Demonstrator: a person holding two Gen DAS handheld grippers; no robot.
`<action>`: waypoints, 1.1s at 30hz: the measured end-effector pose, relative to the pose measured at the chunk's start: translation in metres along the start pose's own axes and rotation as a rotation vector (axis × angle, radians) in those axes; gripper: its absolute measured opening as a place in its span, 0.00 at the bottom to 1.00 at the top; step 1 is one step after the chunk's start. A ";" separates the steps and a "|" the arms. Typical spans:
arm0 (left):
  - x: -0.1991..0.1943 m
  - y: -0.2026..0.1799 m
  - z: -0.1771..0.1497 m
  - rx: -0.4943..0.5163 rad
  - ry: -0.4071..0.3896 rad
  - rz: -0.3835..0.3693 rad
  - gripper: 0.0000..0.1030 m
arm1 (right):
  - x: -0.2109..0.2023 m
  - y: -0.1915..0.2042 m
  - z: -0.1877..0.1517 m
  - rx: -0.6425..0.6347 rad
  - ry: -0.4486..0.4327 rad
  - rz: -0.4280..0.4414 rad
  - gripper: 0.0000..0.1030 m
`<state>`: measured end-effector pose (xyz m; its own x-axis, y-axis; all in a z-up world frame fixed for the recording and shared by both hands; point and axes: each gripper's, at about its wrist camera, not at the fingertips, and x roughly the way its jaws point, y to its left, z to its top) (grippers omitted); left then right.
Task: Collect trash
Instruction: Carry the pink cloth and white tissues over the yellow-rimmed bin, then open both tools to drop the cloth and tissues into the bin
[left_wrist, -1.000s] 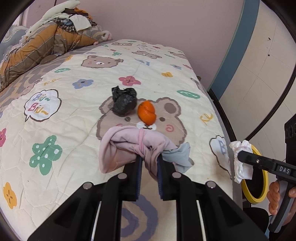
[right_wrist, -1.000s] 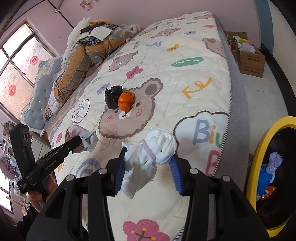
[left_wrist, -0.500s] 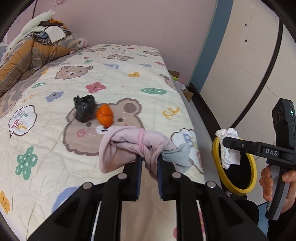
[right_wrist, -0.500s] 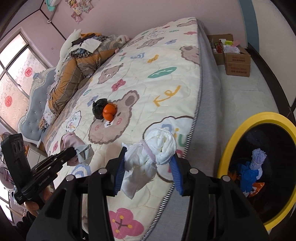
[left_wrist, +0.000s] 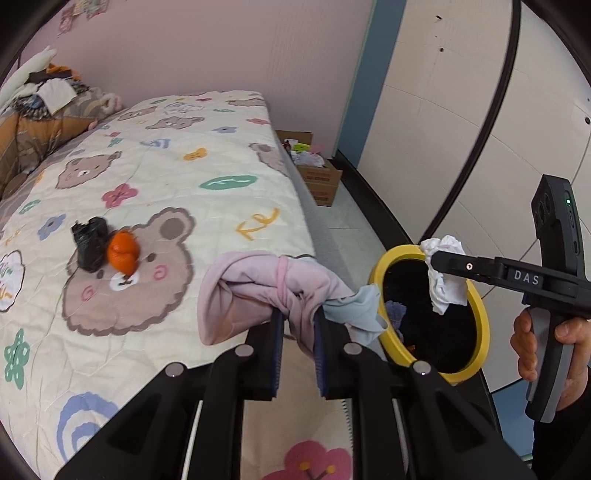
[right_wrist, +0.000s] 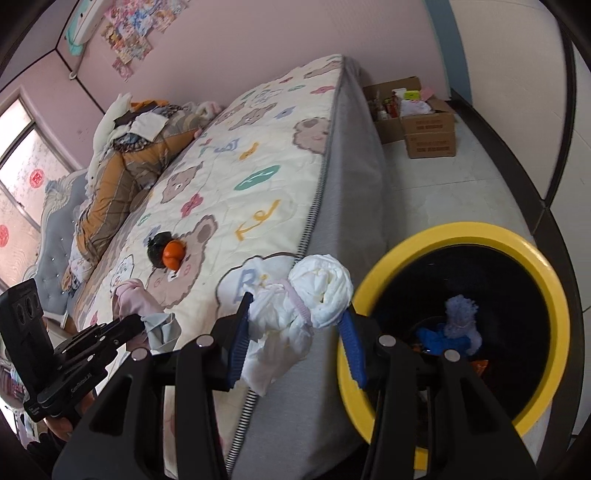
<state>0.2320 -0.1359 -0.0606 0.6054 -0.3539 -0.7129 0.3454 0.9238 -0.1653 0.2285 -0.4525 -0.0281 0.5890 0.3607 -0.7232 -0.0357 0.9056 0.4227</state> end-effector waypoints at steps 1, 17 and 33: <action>0.003 -0.007 0.001 0.012 0.003 -0.009 0.13 | -0.004 -0.008 0.000 0.006 -0.009 -0.014 0.41; 0.054 -0.094 0.010 0.179 0.044 -0.116 0.13 | -0.035 -0.098 -0.003 0.089 -0.059 -0.144 0.42; 0.086 -0.131 0.005 0.236 0.107 -0.162 0.14 | -0.027 -0.130 -0.004 0.112 -0.059 -0.196 0.42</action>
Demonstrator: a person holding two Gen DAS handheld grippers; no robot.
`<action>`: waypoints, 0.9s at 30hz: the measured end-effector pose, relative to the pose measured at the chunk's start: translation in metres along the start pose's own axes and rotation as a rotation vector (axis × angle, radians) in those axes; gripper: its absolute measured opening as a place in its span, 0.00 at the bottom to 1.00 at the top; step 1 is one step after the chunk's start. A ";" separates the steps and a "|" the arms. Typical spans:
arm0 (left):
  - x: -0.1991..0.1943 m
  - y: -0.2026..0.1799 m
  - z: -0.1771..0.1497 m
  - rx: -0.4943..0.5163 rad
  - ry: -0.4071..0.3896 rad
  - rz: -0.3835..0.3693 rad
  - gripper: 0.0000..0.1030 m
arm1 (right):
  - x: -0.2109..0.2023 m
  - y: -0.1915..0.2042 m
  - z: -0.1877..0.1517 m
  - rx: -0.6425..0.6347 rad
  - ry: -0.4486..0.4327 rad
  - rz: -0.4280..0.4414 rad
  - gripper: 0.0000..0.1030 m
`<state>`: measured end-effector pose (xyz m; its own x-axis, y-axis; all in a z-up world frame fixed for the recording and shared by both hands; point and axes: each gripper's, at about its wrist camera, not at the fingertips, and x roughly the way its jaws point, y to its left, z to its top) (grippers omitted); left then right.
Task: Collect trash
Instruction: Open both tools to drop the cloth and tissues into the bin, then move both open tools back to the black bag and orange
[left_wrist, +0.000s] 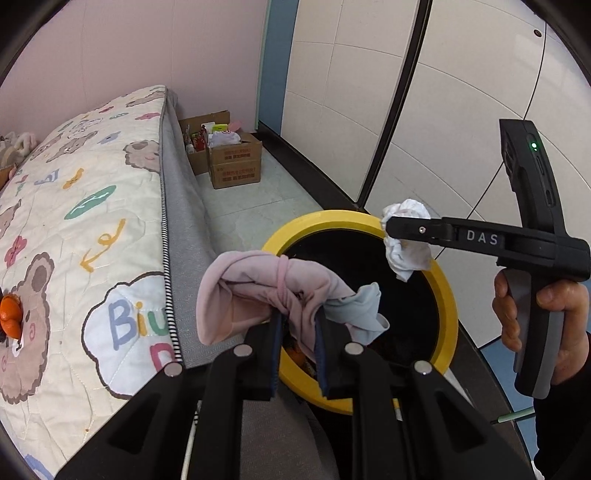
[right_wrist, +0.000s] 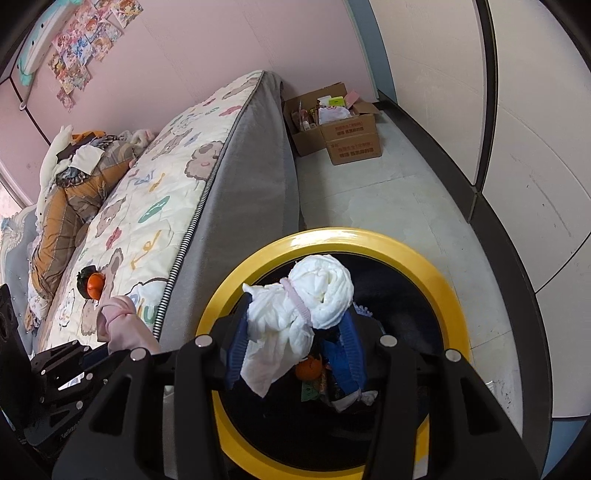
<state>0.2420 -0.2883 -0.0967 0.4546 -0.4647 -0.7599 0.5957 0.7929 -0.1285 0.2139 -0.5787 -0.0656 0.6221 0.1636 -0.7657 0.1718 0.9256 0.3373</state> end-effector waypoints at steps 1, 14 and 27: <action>0.001 -0.001 0.000 0.001 0.001 -0.005 0.15 | 0.000 0.000 0.000 0.000 0.001 0.001 0.42; -0.007 -0.006 -0.002 -0.003 -0.009 -0.037 0.32 | -0.008 0.003 0.000 0.008 -0.018 -0.002 0.54; -0.040 0.000 -0.004 -0.006 -0.081 -0.060 0.57 | -0.023 0.002 0.005 0.031 -0.046 -0.003 0.60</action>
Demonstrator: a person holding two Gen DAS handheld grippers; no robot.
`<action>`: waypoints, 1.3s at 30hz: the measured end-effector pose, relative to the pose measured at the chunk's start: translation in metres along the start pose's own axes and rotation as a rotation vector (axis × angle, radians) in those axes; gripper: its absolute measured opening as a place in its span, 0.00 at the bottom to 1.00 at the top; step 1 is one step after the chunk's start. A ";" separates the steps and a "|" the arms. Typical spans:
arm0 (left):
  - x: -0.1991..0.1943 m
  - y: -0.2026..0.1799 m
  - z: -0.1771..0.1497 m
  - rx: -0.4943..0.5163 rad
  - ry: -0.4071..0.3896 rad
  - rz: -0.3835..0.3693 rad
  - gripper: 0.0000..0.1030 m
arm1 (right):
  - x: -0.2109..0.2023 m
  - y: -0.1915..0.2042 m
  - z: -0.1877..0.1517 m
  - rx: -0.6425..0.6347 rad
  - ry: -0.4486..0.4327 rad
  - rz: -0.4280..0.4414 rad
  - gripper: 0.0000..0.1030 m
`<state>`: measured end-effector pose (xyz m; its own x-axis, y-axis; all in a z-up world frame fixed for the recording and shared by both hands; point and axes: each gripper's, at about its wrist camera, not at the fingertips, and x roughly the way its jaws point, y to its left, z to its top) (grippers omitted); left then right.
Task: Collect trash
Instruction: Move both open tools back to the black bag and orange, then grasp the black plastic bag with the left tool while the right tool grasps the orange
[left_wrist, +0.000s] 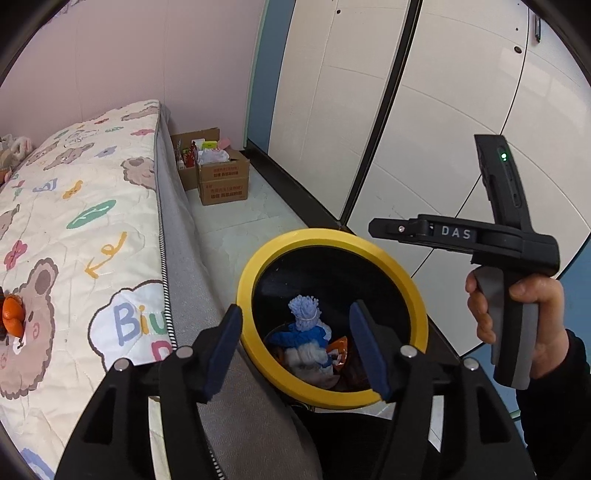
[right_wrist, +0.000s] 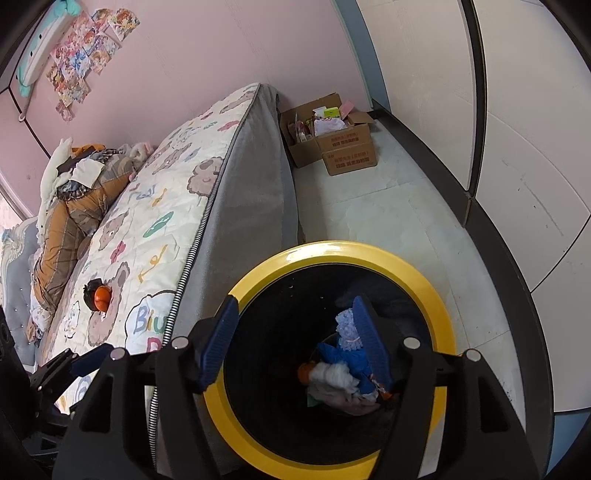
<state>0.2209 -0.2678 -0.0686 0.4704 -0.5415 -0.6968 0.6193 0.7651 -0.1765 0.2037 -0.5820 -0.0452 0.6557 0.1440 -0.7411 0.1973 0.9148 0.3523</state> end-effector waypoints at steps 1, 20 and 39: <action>-0.004 0.001 0.000 -0.001 -0.005 -0.003 0.58 | -0.001 0.001 0.000 0.001 -0.001 0.003 0.60; -0.070 0.094 -0.009 -0.137 -0.113 0.161 0.73 | 0.015 0.103 0.008 -0.152 0.018 0.143 0.70; -0.093 0.342 -0.061 -0.520 -0.062 0.539 0.73 | 0.138 0.316 -0.021 -0.457 0.197 0.345 0.73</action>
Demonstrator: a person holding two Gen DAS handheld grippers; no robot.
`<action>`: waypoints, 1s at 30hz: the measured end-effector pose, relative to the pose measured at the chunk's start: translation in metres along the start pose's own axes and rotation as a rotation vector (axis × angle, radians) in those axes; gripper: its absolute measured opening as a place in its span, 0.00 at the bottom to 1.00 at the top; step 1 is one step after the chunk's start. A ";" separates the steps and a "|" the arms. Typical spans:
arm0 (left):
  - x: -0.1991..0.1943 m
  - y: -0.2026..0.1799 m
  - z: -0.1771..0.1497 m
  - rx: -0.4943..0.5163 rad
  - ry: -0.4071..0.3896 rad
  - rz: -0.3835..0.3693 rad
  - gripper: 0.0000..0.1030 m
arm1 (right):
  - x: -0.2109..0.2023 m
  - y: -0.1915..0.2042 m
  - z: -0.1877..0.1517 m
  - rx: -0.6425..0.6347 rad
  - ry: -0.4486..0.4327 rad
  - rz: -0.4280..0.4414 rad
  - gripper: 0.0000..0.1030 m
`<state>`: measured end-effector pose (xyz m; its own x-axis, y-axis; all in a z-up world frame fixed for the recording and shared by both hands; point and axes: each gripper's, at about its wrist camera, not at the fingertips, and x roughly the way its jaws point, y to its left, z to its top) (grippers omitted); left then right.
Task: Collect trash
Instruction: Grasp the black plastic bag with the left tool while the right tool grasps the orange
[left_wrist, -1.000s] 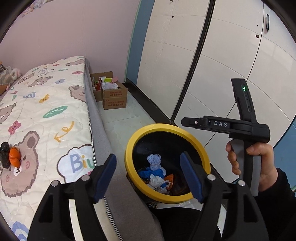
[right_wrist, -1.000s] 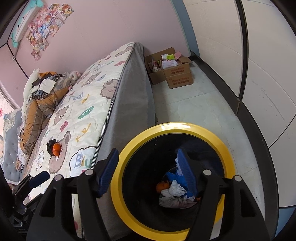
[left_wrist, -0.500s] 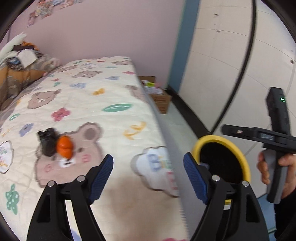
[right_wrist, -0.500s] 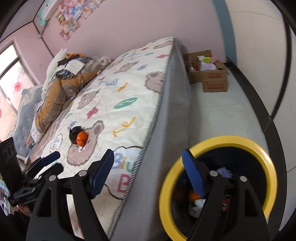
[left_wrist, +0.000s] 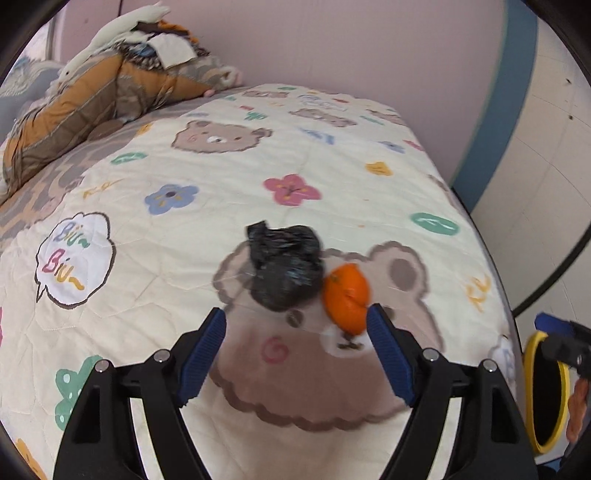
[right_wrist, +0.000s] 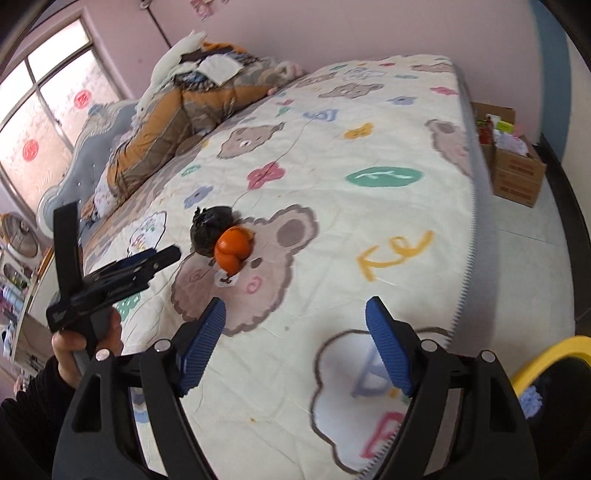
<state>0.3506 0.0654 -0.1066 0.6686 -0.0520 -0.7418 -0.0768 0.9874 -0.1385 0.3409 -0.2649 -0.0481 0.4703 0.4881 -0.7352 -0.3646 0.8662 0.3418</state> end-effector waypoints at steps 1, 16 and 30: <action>0.005 0.004 0.002 -0.012 0.005 0.000 0.73 | 0.010 0.006 0.002 -0.011 0.013 0.003 0.72; 0.077 0.026 0.034 -0.078 0.075 -0.017 0.72 | 0.112 0.061 0.022 -0.152 0.102 0.036 0.72; 0.097 0.052 0.035 -0.178 0.092 -0.032 0.39 | 0.191 0.093 0.044 -0.217 0.141 0.020 0.51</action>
<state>0.4374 0.1168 -0.1631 0.6031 -0.1047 -0.7908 -0.1918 0.9432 -0.2712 0.4320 -0.0867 -0.1308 0.3497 0.4718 -0.8094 -0.5435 0.8059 0.2350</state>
